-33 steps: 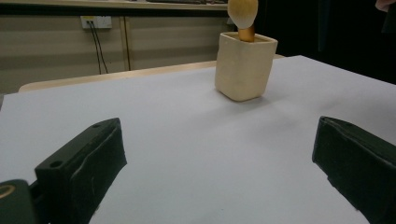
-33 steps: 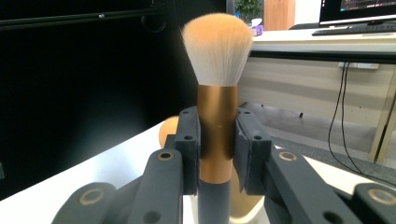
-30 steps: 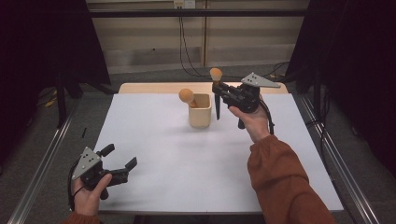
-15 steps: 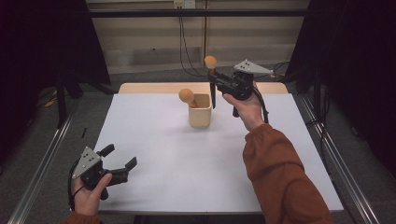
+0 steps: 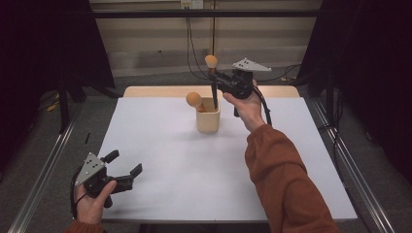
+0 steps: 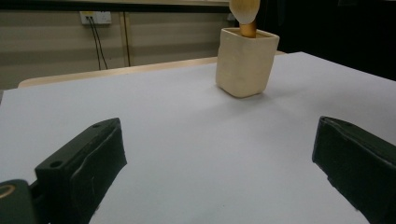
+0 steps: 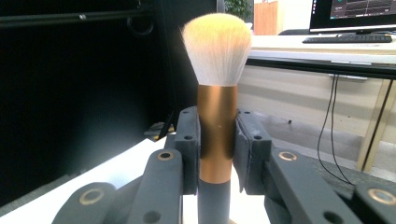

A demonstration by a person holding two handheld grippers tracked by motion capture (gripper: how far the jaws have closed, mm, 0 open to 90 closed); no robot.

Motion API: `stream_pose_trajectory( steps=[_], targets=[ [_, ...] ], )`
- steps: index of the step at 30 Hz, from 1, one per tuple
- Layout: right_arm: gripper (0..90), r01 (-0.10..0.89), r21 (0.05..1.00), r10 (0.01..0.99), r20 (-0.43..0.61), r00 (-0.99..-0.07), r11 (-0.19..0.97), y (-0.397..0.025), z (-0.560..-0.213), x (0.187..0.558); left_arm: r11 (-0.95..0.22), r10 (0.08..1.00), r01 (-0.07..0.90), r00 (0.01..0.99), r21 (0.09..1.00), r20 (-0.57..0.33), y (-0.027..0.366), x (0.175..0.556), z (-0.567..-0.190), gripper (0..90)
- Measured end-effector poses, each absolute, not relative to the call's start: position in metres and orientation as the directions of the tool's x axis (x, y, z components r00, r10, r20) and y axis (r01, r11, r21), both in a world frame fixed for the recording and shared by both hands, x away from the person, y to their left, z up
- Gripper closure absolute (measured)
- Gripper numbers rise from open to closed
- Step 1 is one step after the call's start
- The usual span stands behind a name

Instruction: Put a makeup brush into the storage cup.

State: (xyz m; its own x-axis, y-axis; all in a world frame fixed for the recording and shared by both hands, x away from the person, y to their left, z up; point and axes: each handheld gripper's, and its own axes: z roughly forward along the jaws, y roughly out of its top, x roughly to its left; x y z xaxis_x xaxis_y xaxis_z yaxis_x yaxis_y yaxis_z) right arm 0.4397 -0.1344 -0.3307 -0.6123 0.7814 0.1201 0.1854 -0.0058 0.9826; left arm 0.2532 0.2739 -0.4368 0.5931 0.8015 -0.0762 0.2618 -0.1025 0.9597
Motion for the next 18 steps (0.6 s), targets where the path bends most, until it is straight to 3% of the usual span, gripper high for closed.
stream_pose_trajectory(
  steps=[18],
  targets=[
    [74.1,0.192,0.981,0.789,0.102,-0.606,0.021,-0.129,-0.355,0.451,-0.101,0.803,0.266,0.590,0.959,-0.079,0.273,0.256,-0.437,2.5]
  ],
)
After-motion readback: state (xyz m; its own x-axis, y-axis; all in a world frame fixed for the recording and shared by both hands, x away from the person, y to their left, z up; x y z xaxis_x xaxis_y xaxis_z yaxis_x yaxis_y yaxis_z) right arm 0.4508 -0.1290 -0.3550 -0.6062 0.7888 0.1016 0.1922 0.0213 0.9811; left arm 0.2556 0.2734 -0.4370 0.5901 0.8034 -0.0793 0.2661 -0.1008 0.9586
